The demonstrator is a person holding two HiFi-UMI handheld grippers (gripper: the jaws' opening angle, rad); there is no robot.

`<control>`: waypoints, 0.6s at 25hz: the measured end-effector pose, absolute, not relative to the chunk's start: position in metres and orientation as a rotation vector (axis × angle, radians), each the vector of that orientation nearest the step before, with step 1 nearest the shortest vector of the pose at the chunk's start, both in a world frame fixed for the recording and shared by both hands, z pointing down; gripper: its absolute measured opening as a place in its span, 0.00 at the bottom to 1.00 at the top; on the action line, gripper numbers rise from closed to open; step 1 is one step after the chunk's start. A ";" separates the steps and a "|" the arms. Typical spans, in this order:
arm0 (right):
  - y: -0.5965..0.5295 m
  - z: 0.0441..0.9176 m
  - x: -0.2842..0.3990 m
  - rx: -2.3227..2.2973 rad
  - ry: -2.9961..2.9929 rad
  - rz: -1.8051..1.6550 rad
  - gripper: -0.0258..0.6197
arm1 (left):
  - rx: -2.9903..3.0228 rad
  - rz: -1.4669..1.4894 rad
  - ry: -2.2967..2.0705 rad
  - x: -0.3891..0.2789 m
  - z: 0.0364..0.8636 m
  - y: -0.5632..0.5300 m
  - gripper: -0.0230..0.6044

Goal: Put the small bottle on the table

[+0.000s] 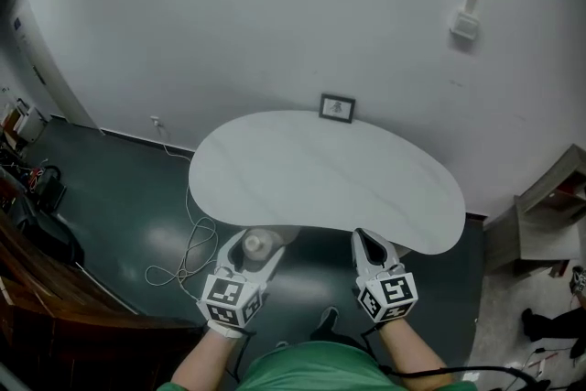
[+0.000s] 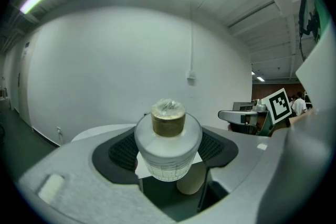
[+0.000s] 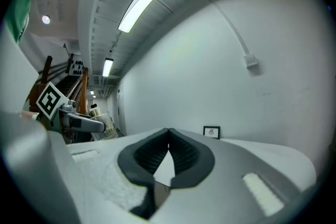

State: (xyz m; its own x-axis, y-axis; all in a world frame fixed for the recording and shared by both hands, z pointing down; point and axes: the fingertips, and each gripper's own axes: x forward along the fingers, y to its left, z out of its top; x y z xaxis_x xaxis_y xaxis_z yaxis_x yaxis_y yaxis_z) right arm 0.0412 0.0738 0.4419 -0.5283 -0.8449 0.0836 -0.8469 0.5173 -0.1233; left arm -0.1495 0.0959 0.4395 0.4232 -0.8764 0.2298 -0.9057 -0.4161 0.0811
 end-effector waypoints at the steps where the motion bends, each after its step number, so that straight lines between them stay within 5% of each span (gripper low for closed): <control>1: 0.065 0.442 0.043 1.503 -2.735 0.235 0.03 | 2.476 0.229 -1.583 -0.146 0.439 0.089 0.58; 15: -0.008 0.441 0.072 1.424 -2.798 0.262 0.03 | 2.440 0.291 -1.663 -0.116 0.434 0.026 0.58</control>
State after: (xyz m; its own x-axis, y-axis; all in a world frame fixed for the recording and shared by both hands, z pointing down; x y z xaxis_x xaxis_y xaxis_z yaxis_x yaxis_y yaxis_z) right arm 0.0722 -0.0075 0.4407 -0.5913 -0.8036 0.0671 -0.8022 0.5776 -0.1515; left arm -0.1159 0.0258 0.4339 0.3572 -0.8978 0.2577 -0.9319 -0.3611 0.0337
